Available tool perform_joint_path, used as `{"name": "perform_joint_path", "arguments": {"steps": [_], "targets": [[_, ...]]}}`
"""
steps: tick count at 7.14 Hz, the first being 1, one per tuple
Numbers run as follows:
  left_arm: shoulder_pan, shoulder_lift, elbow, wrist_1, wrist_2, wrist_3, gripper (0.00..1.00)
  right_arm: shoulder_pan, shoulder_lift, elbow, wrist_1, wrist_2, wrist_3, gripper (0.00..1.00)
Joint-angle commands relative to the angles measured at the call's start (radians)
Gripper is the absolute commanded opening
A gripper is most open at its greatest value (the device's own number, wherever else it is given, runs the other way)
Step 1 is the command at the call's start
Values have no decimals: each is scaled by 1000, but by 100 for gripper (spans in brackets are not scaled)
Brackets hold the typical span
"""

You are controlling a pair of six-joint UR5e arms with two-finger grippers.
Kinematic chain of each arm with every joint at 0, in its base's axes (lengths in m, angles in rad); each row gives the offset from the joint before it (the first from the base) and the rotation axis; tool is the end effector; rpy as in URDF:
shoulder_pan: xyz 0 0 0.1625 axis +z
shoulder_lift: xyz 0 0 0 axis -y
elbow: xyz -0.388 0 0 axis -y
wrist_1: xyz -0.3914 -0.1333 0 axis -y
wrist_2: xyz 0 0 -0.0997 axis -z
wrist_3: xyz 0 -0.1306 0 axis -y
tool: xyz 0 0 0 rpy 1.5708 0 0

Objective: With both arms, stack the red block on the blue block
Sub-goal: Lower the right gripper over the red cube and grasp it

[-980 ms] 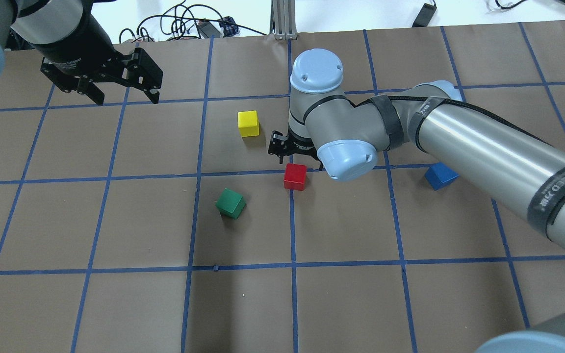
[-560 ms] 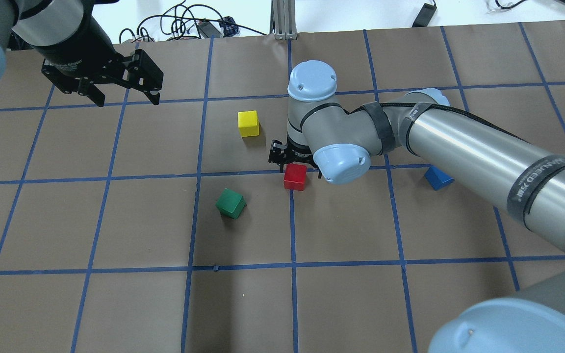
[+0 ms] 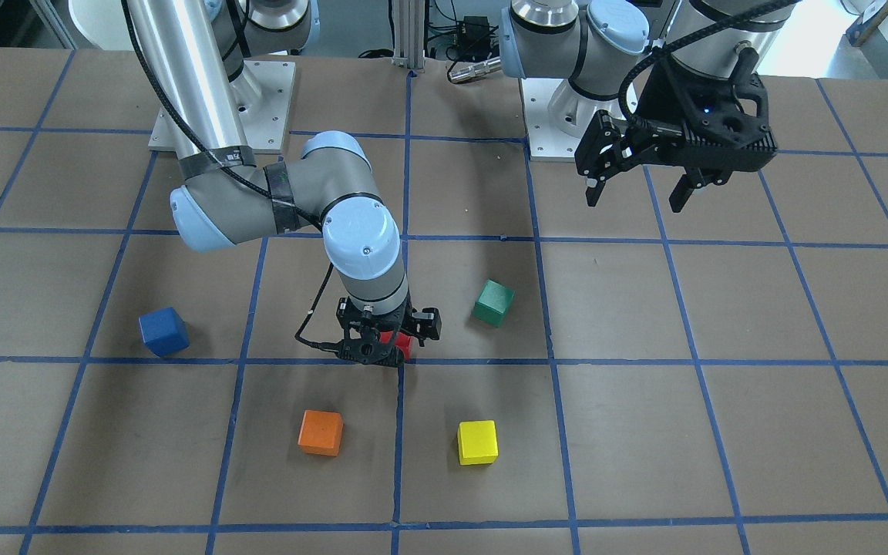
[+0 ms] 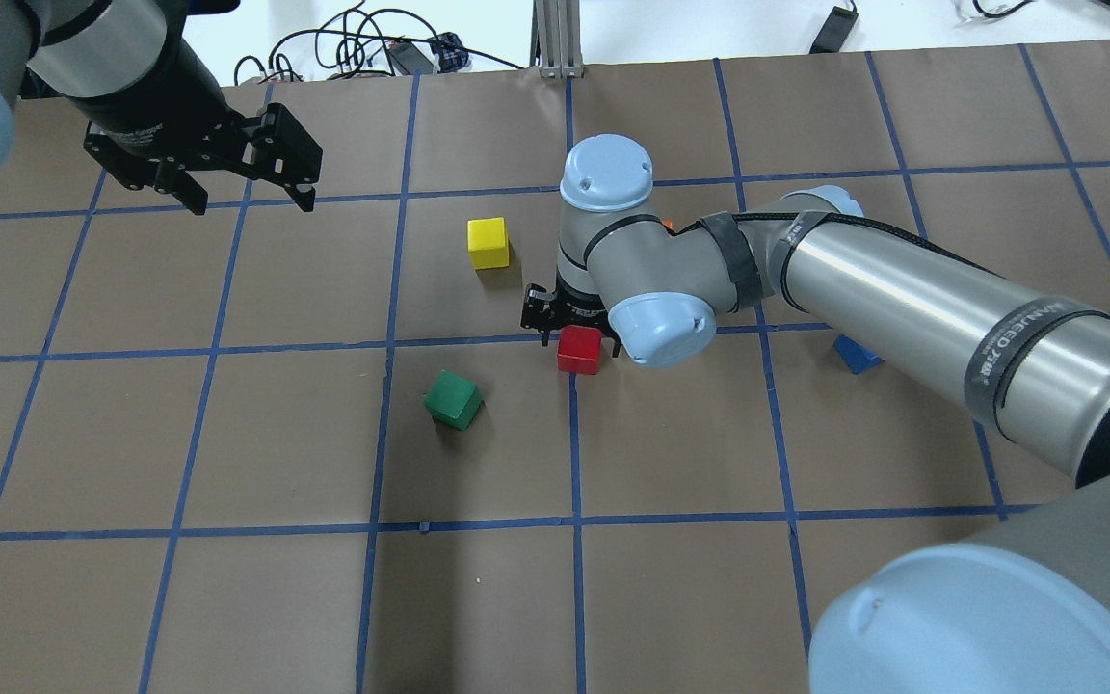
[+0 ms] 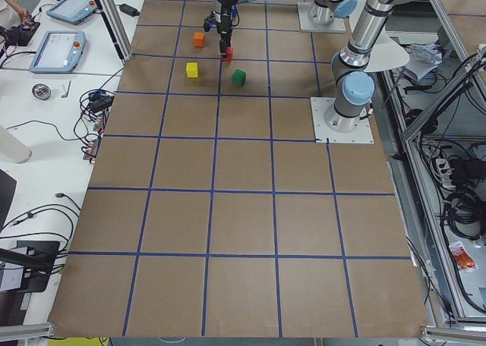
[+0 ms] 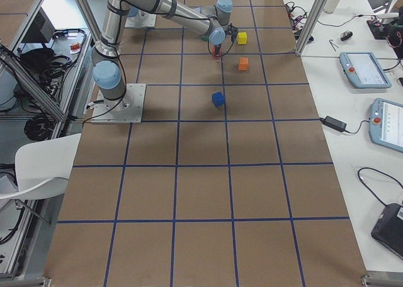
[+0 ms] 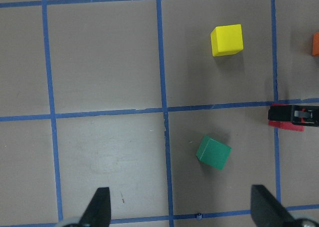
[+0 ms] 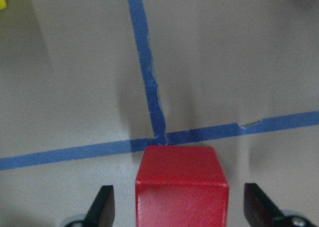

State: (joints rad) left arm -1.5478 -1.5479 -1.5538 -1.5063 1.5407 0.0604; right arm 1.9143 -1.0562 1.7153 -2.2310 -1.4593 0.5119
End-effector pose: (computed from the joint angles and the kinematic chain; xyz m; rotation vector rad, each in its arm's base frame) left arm -0.1258 -0.4980 0.4466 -0.0606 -3.1110 0.1644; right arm 0.3413 -0.5154 0.1309 0.2555 3.0282 0.0688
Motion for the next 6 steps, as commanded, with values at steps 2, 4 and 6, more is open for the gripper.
{"name": "perform_joint_path", "arguments": {"steps": [2, 4, 6], "targets": [[0, 0, -2, 0, -1, -1, 100, -1, -5, 0, -6, -10, -1, 0], [0, 2, -9, 0, -1, -1, 100, -11, -54, -5, 30, -18, -4, 0], [0, 2, -9, 0, -1, -1, 100, -93, -195, 7, 218, -76, -154, 0]]}}
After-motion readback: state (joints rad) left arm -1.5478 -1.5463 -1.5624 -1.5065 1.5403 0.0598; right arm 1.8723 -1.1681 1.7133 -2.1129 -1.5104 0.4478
